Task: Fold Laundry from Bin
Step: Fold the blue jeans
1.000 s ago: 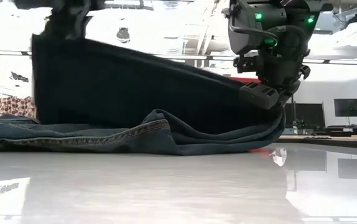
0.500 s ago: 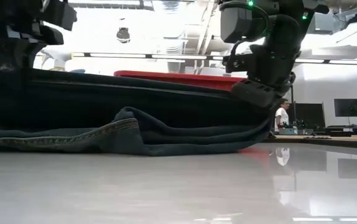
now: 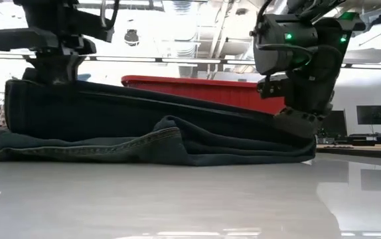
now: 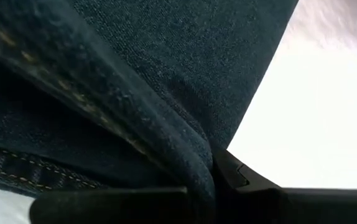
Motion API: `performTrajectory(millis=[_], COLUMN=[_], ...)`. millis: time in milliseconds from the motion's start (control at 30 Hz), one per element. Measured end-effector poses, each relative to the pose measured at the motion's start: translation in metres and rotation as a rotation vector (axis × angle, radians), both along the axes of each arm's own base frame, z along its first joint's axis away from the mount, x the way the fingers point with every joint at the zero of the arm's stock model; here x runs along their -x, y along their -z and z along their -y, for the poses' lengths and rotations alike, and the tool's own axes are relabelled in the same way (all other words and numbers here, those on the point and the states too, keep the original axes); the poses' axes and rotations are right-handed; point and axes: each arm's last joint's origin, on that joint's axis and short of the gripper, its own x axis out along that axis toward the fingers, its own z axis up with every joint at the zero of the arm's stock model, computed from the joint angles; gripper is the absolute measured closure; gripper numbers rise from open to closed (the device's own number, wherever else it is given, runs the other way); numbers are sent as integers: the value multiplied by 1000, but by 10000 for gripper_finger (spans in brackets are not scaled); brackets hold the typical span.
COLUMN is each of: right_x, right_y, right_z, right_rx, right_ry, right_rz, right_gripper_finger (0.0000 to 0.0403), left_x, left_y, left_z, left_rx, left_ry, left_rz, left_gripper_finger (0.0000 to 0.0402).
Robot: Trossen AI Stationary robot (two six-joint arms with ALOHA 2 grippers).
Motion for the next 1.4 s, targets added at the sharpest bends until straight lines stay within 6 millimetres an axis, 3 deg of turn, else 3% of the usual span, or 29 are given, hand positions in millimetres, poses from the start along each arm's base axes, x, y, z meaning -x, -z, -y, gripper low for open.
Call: performTrajectory(millis=[200,400,567,733,800,900,1033,1200,1400], right_x=[-8,-13,-4,10,17,20,7,-25,-52], right_y=[4,-10,-54,-108,-124,-135,-133,-103,-59], right_z=[-3,-6,-6,-8,-5,9,29,35,32], right_rx=[-120,-246,-271,-344,-332,-218,-179,-212,-186], right_ry=[-143,-376,-589,-799,-811,-694,-616,-671,-707], right_rz=[-16,10,108,370,452,517,578,542,436], right_gripper_finger=[324,225,149,124,123,122,126,155,251], left_x=[1,3,3,6,9,9,8,8,8], left_y=[1,1,0,-1,-1,-1,-2,-2,-2], left_z=[-13,-20,-22,-24,-25,-25,-25,-25,-25], left_rx=[-6,-24,-40,-67,-92,-97,-98,-102,-107], left_ry=[2,-8,-12,-27,-55,-58,-55,-51,-49], left_rz=[-69,-112,-115,-139,-156,-151,-147,-144,-142], left_gripper_finger=[397,396,396,396,396,396,396,396,395])
